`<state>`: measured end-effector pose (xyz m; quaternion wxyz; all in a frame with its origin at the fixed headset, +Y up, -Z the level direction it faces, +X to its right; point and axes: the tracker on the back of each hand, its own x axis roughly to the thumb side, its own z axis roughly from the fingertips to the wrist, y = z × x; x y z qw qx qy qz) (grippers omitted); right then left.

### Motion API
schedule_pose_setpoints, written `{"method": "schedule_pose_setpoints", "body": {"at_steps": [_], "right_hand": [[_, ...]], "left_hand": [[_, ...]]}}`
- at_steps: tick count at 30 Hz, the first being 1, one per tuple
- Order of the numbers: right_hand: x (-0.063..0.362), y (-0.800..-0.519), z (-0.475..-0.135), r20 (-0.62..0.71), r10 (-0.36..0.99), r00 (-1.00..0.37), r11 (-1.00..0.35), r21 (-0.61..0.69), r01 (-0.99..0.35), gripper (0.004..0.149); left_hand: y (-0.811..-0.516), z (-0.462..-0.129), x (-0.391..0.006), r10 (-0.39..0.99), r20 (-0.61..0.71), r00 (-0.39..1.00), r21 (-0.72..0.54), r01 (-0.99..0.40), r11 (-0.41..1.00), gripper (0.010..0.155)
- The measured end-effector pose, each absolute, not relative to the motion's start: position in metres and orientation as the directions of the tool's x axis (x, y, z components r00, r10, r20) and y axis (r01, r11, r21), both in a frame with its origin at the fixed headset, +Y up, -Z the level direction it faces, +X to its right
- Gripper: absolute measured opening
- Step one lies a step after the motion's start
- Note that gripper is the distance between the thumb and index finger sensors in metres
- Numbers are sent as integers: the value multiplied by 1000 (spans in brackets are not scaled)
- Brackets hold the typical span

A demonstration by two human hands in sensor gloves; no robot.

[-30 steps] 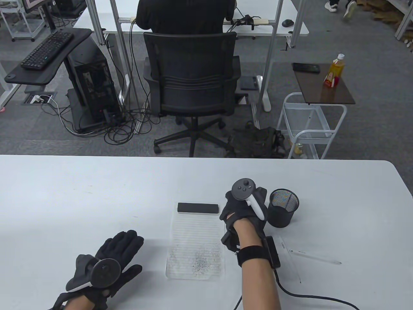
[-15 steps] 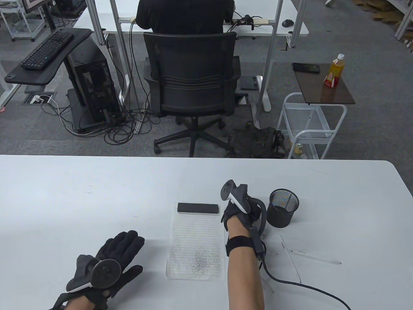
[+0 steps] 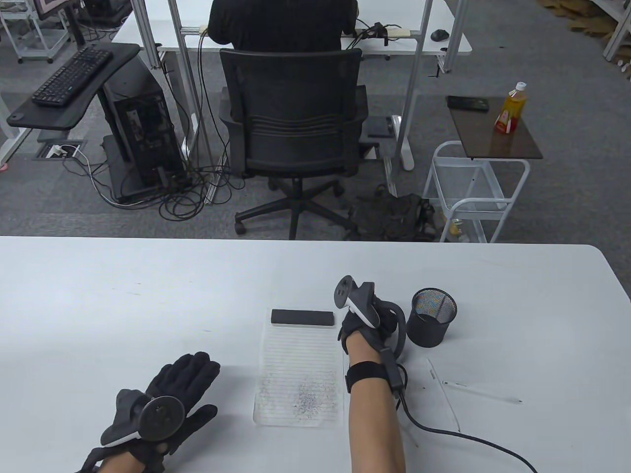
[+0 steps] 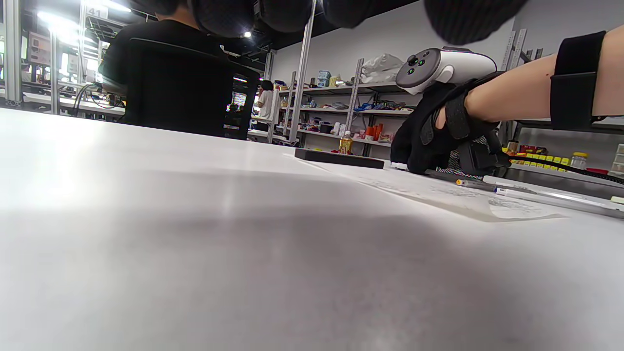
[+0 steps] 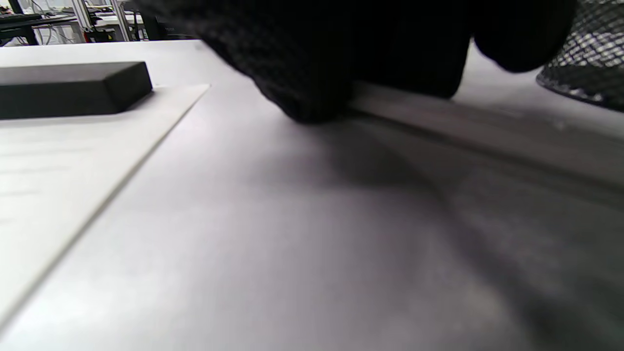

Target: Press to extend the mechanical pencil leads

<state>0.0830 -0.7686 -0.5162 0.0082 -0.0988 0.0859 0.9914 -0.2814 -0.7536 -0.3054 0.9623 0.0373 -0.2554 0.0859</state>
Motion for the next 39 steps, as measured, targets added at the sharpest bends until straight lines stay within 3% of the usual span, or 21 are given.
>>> {"method": "schedule_pose_setpoints", "body": {"at_steps": [9,13,18,21,24,30,35,39], "right_hand": [[84,-768,-514,-202,25,-979,-982,180,-62,47],[81,-751,-508,-180,25,-983,-990,130,-49,57],[74,-697,-476,1,186,-983,-983,-8,-186,61],[73,-665,-432,184,224,-957,-962,-115,-248,65],[77,-653,-384,340,226,-913,-941,-167,-295,67],[108,-686,-288,488,77,-869,-938,-259,-229,77],[130,-723,-266,530,78,-844,-901,-324,-287,84],[131,-729,-269,503,145,-852,-911,-268,-314,87]], "left_hand": [[-754,-306,-282,158,494,855,19,-192,981,80],[-753,-306,-282,163,495,854,19,-199,980,80],[-753,-306,-283,169,489,856,23,-206,978,80],[-751,-305,-283,164,489,857,36,-207,978,81],[-746,-303,-281,160,498,852,59,-217,974,82],[-739,-296,-274,130,521,844,95,-208,973,84],[-733,-291,-268,125,551,825,118,-225,967,86],[-735,-289,-263,99,554,827,120,-198,973,87]]}}
